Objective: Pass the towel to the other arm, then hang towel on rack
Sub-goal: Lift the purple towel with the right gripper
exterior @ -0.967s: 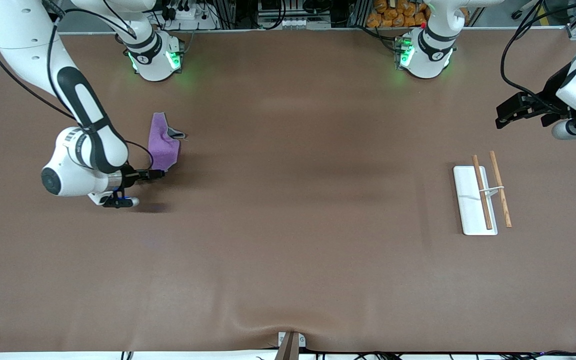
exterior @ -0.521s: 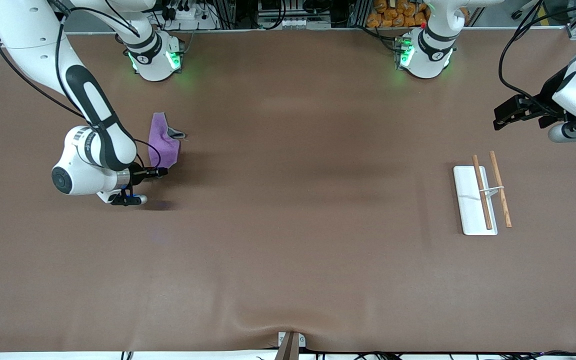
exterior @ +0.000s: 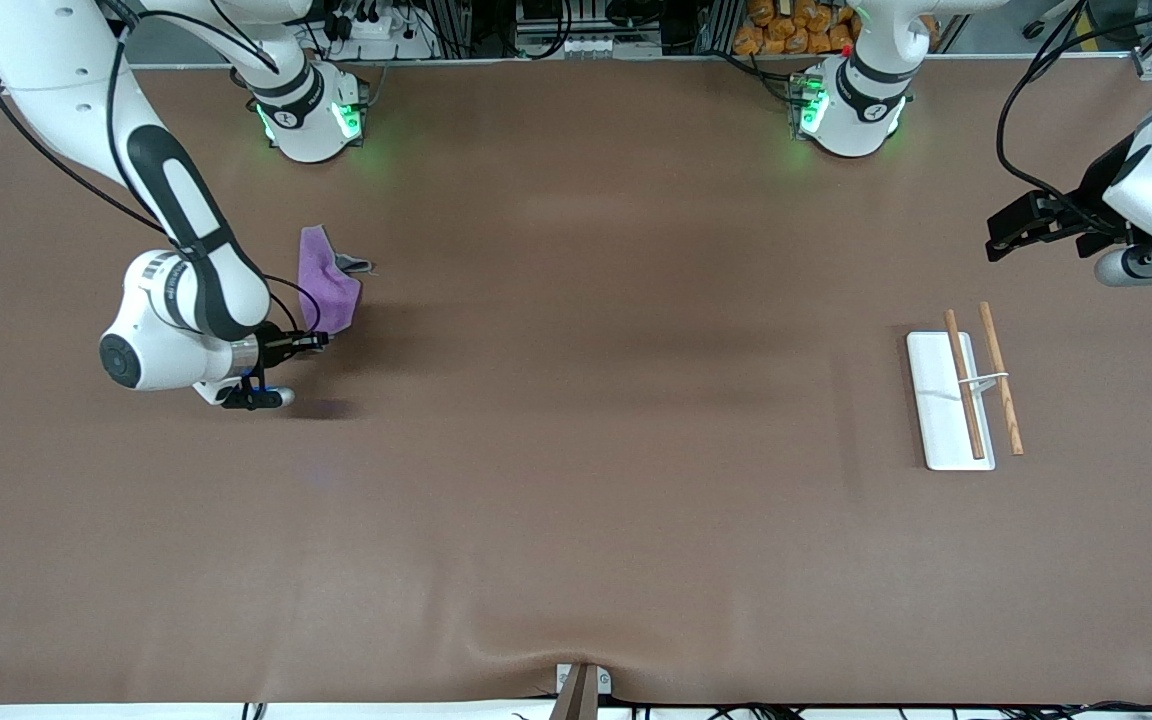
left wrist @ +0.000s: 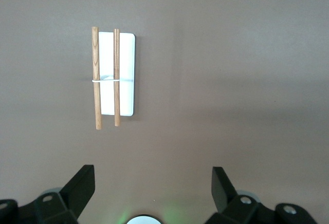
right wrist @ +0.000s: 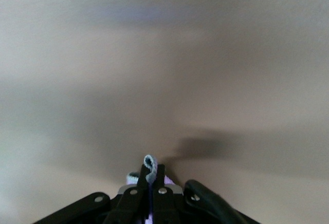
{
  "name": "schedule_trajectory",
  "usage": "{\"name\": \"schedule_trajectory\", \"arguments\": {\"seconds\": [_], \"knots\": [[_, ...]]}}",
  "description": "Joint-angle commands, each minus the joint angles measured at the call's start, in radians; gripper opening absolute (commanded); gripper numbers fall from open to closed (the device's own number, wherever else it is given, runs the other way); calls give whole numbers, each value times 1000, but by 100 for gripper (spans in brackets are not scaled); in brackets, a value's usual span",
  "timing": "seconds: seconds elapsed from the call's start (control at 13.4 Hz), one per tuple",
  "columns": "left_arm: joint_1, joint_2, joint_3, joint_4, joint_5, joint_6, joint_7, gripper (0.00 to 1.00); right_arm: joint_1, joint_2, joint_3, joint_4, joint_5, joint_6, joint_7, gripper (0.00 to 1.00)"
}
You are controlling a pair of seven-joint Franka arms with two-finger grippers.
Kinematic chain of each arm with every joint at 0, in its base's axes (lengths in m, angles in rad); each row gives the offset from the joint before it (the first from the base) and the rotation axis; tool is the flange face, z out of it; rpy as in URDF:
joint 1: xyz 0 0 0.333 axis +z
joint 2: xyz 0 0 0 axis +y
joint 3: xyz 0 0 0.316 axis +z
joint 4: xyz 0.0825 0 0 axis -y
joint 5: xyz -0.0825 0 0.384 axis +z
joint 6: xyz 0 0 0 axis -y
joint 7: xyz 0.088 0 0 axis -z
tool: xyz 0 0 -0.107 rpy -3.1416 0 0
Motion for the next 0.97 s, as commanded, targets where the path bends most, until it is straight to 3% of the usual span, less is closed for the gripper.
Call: {"name": "schedule_trajectory", "arguments": {"seconds": [0.0,0.67,0.89], "knots": [[-3,3,-4,7,12,-7,19,100,-2,-32,1,120,20,-199,186,0],[-6,3,-5,9,12,-7,18,100,32,-46,4,668,19,-794,544,0],[-6,3,-5,9,12,-7,18,100,72,-67,35,797,24,-885,734,0]]}}
